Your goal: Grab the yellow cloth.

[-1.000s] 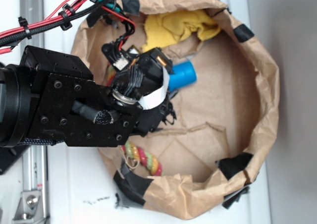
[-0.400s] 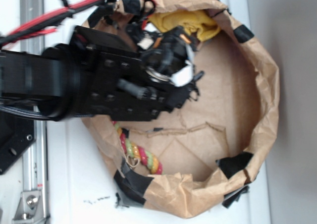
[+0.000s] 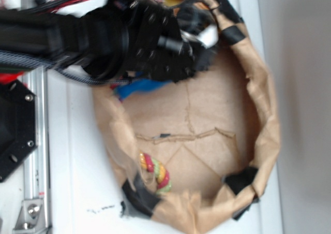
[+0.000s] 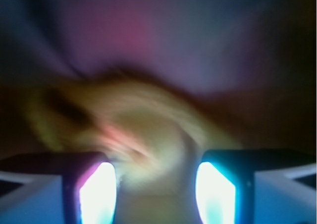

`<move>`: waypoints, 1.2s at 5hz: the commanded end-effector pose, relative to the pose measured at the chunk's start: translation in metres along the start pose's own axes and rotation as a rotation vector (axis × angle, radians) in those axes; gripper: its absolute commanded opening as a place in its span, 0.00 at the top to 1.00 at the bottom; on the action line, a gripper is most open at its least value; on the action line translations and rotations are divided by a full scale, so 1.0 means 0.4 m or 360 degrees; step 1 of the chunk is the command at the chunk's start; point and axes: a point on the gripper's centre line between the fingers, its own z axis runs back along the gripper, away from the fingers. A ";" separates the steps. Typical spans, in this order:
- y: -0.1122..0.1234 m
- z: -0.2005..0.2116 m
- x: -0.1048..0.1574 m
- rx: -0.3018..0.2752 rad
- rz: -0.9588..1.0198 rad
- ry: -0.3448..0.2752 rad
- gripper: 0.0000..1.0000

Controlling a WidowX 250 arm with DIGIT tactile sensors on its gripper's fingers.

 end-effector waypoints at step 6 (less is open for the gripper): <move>0.029 -0.007 0.024 -0.0091 -0.0104 0.0066 1.00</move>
